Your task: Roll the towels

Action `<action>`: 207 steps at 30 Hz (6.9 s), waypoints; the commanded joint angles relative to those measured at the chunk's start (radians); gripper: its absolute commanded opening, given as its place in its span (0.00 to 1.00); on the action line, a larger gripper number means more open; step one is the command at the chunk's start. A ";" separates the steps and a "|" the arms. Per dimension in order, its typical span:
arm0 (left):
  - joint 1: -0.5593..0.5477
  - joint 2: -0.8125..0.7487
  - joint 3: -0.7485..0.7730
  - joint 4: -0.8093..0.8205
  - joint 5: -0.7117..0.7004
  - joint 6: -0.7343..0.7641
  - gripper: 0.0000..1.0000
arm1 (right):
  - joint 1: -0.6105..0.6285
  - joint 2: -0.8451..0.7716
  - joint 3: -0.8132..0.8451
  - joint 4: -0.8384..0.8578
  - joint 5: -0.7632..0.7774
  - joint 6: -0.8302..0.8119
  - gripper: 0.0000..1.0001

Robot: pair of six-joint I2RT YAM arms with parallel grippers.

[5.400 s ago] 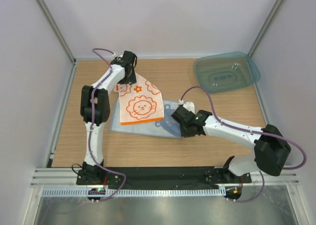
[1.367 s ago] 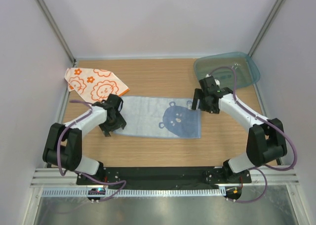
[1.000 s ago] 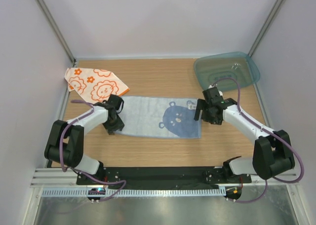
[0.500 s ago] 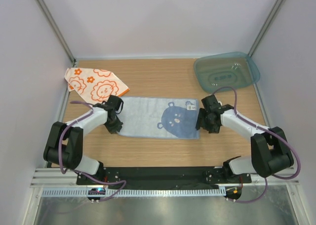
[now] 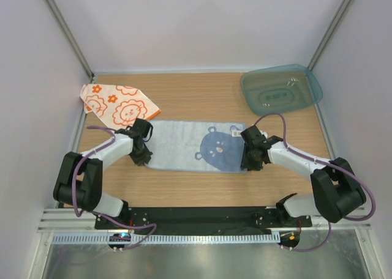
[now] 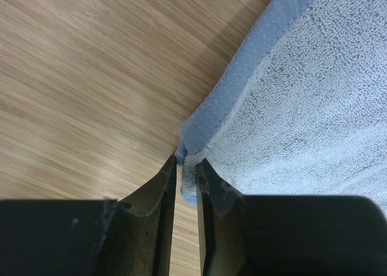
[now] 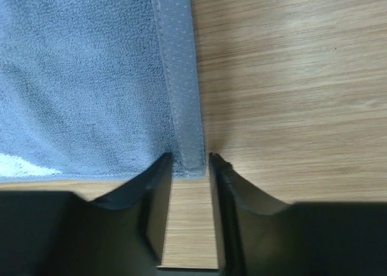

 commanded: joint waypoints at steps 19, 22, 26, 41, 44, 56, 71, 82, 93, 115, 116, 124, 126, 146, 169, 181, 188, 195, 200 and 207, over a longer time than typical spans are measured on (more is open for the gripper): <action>-0.004 -0.225 -0.102 -0.048 0.062 -0.017 0.00 | 0.028 -0.167 -0.017 -0.075 0.069 0.050 0.01; -0.004 -0.288 -0.115 -0.097 0.074 -0.026 0.01 | 0.035 -0.210 -0.016 -0.113 0.072 0.065 0.01; -0.004 -0.417 -0.131 -0.163 0.082 -0.038 0.01 | 0.063 -0.297 -0.016 -0.153 0.077 0.099 0.01; -0.021 -0.485 0.051 -0.307 0.048 -0.028 0.03 | 0.104 -0.269 0.157 -0.256 0.156 0.101 0.01; -0.020 -0.414 0.120 -0.306 0.027 0.003 0.04 | 0.098 -0.178 0.243 -0.261 0.178 0.064 0.01; 0.046 -0.085 0.324 -0.245 0.013 0.112 0.03 | -0.078 0.116 0.418 -0.173 0.089 -0.074 0.01; 0.117 0.181 0.436 -0.200 0.050 0.149 0.13 | -0.130 0.357 0.547 -0.141 0.044 -0.117 0.01; 0.190 0.233 0.520 -0.209 0.073 0.201 1.00 | -0.167 0.431 0.728 -0.212 0.123 -0.156 0.82; 0.190 0.051 0.315 -0.186 0.002 0.164 1.00 | -0.167 0.223 0.552 -0.160 0.129 -0.140 0.82; 0.175 0.185 0.275 -0.048 0.059 0.150 0.64 | -0.117 0.342 0.418 0.051 -0.078 -0.171 0.47; 0.175 0.190 0.277 -0.045 0.057 0.150 0.59 | -0.117 0.350 0.412 0.055 -0.078 -0.173 0.46; 0.172 0.235 0.292 -0.037 0.047 0.150 0.24 | -0.118 0.388 0.343 0.107 -0.077 -0.171 0.42; 0.172 0.238 0.293 -0.039 0.045 0.150 0.05 | -0.117 0.394 0.317 0.117 -0.075 -0.171 0.41; 0.154 0.032 0.125 -0.176 -0.107 0.046 0.39 | -0.106 0.338 0.190 0.094 -0.017 -0.096 0.47; 0.104 -0.155 0.309 -0.292 -0.081 0.254 0.69 | -0.104 -0.041 0.155 -0.109 0.126 -0.006 0.76; 0.104 -0.215 0.246 -0.252 -0.067 0.365 0.69 | -0.169 -0.080 -0.029 0.011 0.078 0.162 0.53; 0.104 -0.207 0.247 -0.249 -0.050 0.376 0.68 | -0.172 -0.129 -0.057 0.083 0.049 0.174 0.47; 0.104 -0.227 0.240 -0.243 -0.050 0.371 0.68 | -0.172 -0.323 -0.088 0.118 0.026 0.186 0.45; 0.104 -0.227 0.238 -0.246 -0.050 0.371 0.68 | -0.173 -0.299 -0.085 0.118 0.037 0.177 0.47; 0.103 -0.230 0.237 -0.245 -0.052 0.368 0.68 | -0.173 -0.180 -0.097 0.154 0.029 0.194 0.46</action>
